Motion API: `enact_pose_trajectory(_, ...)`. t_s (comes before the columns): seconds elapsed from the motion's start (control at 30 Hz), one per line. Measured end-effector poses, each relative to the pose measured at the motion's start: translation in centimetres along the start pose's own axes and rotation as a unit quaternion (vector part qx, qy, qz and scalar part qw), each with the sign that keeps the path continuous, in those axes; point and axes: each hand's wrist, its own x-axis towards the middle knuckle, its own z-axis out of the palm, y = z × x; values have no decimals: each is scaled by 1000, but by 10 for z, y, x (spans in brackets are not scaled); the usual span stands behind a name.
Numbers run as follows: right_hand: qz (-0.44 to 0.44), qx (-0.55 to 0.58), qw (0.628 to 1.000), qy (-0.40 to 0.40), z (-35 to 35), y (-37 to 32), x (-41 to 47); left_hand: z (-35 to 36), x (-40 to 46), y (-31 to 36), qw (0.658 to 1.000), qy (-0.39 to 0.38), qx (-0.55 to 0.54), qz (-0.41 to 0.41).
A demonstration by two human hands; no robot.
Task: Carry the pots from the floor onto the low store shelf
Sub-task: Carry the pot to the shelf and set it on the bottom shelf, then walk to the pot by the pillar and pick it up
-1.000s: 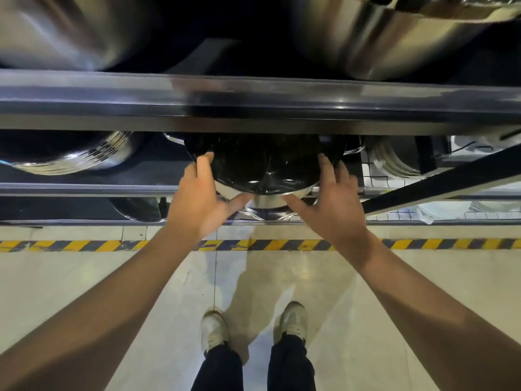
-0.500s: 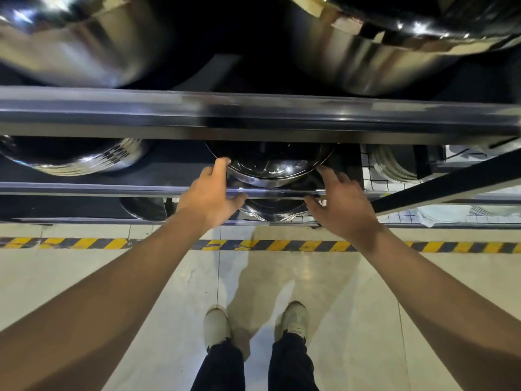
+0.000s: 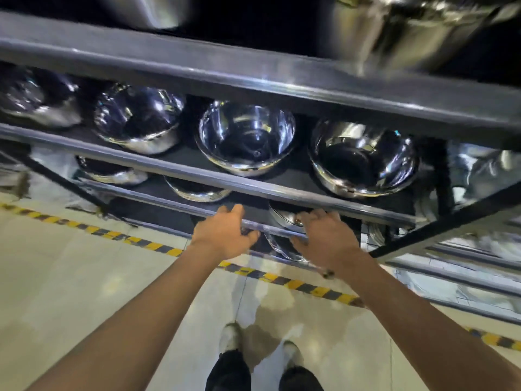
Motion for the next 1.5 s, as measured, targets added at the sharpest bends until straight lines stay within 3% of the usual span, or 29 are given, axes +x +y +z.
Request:
enact_pose_trajectory(0.3,-203,-76,970,109,-123,-100,-39,-108,-153,-43,980,145,36,-131)
enact_pose_trajectory(0.53,-362,-115,918,112,-155,-242,-92,-120,-312,-130,925,220,4,-310)
enact_pose_trajectory(0.7,-482,-123,862,95,-118,-357,-166,-78,-432,-185,877,250,-33,-408)
enact_pose_trajectory(1.03,-630,-136,763,54,-10,-550,-343,14,-677,-260,773,266,-65,-572)
enact_pose_trajectory(1.3,-698,-166,697,13,60,-656,-430,73,-767,-317,724,268,-120,-624)
enact_pose_trajectory(1.5,-729,-177,661,-19,115,-764,-444,101,-805,-410,704,234,-145,-655)
